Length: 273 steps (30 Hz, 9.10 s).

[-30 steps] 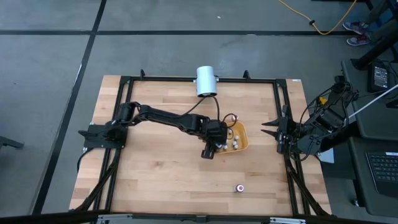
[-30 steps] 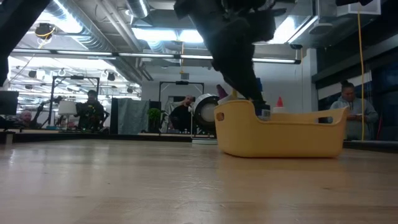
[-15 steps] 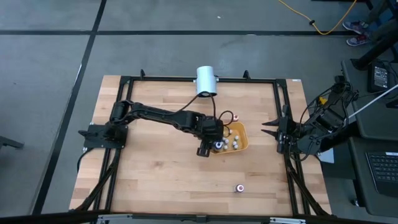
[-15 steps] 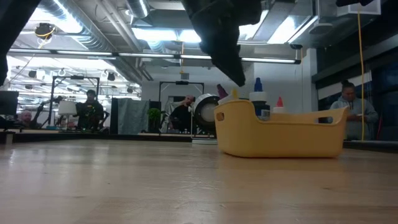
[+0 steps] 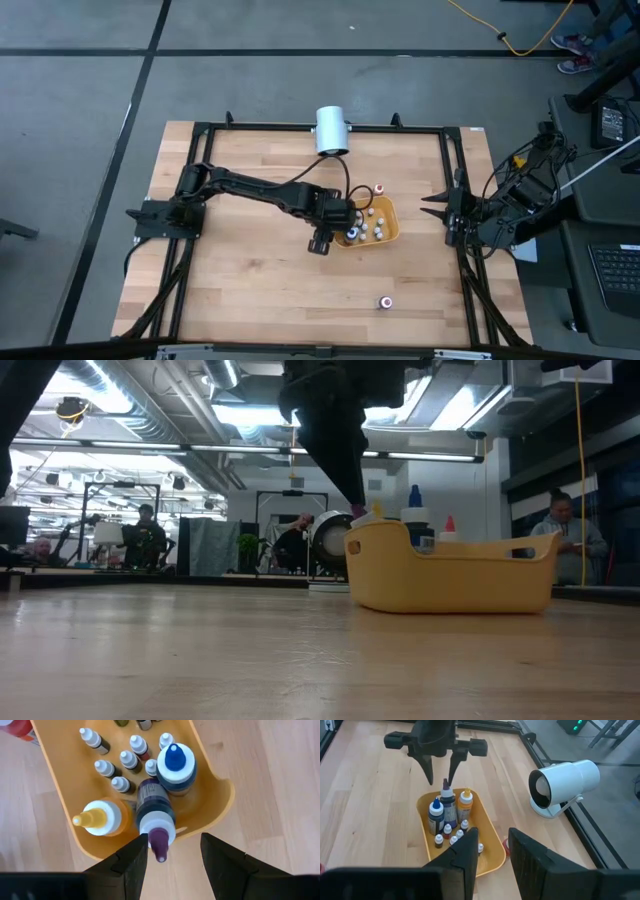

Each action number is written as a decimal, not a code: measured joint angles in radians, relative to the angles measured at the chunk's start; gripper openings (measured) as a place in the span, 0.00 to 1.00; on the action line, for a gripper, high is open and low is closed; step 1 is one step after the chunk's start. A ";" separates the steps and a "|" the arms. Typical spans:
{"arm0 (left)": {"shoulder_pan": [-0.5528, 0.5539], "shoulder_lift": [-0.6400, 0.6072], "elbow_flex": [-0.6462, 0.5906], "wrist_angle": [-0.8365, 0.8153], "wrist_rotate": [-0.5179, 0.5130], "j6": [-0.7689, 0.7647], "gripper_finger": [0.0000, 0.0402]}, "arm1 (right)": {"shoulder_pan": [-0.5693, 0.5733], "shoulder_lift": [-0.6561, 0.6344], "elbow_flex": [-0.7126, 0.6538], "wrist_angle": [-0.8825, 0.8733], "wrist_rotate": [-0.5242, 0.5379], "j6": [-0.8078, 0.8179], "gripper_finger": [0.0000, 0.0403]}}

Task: Pick & Place food coloring
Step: Adjust the large purple food coloring bottle in the yellow bin, then put the large orange food coloring bottle into the yellow bin

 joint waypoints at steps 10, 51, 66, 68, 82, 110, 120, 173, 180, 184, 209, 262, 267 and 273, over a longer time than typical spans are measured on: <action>0.001 -0.003 0.000 -0.001 -0.016 0.002 0.42 | 0.000 0.000 0.000 0.000 0.000 0.001 0.27; 0.014 -0.005 0.000 -0.003 -0.034 0.000 0.06 | 0.000 0.000 0.000 0.002 0.000 0.007 0.27; 0.018 -0.069 0.001 -0.046 -0.077 0.002 0.05 | 0.000 0.000 0.000 0.002 0.001 0.006 0.27; 0.021 -0.078 0.001 -0.047 -0.082 0.001 0.05 | 0.000 0.001 0.000 0.002 0.005 0.006 0.27; 0.030 -0.079 0.002 -0.048 -0.052 0.037 0.04 | 0.000 0.002 0.000 0.002 0.010 0.028 0.27; 0.026 -0.239 0.003 -0.017 -0.146 -0.113 0.05 | 0.000 0.043 0.000 0.018 0.029 0.031 0.27; 0.026 -0.282 0.003 0.000 -0.147 -0.093 0.05 | -0.193 0.090 0.000 0.019 -0.084 0.039 0.33; 0.205 -0.328 0.002 -0.045 -0.172 0.175 0.05 | -1.081 0.671 0.000 0.327 -0.786 -0.076 0.60; 0.205 -0.328 0.002 -0.046 -0.172 0.175 0.05 | -1.091 0.701 0.000 0.339 -0.855 -0.081 0.48; 0.205 -0.328 0.002 -0.046 -0.171 0.181 0.05 | -1.091 0.712 0.000 0.349 -0.855 -0.081 0.43; 0.208 -0.328 0.002 -0.060 -0.233 0.195 0.05 | -1.073 0.670 0.317 0.040 -0.657 -0.263 0.31; 0.254 -0.388 0.002 -0.096 -0.198 0.132 0.05 | -0.575 0.759 0.332 0.269 -0.882 -0.307 0.32; 0.254 -0.388 0.002 -0.096 -0.198 0.126 0.05 | -0.579 0.760 0.287 0.341 -0.914 -0.310 0.32; 0.253 -0.388 0.002 -0.096 -0.198 0.123 0.05 | -0.590 0.760 0.265 0.375 -0.927 -0.310 0.32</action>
